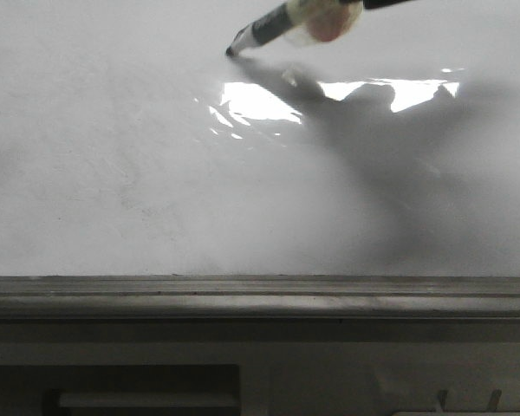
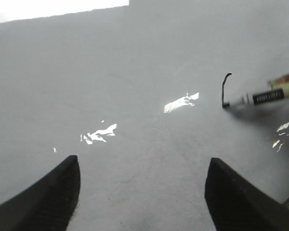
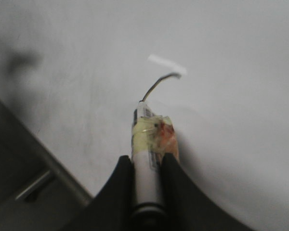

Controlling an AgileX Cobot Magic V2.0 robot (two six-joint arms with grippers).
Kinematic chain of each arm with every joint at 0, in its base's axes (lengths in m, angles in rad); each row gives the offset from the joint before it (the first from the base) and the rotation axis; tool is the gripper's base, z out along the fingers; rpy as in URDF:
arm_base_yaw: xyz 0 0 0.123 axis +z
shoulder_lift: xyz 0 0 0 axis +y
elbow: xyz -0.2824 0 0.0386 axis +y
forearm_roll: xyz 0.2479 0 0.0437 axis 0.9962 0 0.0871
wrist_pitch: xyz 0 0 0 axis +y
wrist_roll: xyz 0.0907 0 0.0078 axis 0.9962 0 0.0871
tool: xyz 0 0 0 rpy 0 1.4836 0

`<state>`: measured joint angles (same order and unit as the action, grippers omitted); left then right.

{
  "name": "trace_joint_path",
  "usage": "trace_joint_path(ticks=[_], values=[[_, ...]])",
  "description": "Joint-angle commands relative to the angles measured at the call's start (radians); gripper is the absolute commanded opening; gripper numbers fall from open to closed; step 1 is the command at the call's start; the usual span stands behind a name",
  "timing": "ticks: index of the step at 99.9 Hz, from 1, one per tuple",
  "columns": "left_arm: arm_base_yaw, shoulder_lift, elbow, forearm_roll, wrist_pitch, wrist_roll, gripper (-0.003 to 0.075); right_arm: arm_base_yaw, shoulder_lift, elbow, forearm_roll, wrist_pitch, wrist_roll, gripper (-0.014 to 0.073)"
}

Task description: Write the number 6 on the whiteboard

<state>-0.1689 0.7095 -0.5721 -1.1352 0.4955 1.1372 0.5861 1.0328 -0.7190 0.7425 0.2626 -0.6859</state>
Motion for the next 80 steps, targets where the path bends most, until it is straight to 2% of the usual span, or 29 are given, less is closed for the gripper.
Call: trace_joint_path(ticks=[1, 15, 40, 62, 80], values=[[0.004, -0.005, -0.029, -0.046, -0.029, 0.002, 0.049, -0.005, 0.013, -0.019, -0.02, 0.069, -0.011, -0.0043], [0.004, -0.005, -0.029, -0.046, -0.029, 0.002, 0.049, -0.032, -0.019, -0.017, -0.042, 0.114, 0.021, -0.0043], [0.004, -0.005, -0.029, -0.067, -0.023, 0.002, 0.049, -0.135, -0.079, -0.021, -0.04, 0.035, 0.031, -0.0043], [0.004, -0.005, -0.029, -0.067, -0.022, 0.002, 0.049, -0.074, -0.003, -0.09, -0.04, 0.035, 0.027, -0.0043], [0.004, -0.005, -0.029, -0.067, -0.006, 0.004, 0.049, -0.025, 0.041, -0.17, -0.04, 0.149, 0.017, -0.0043]])
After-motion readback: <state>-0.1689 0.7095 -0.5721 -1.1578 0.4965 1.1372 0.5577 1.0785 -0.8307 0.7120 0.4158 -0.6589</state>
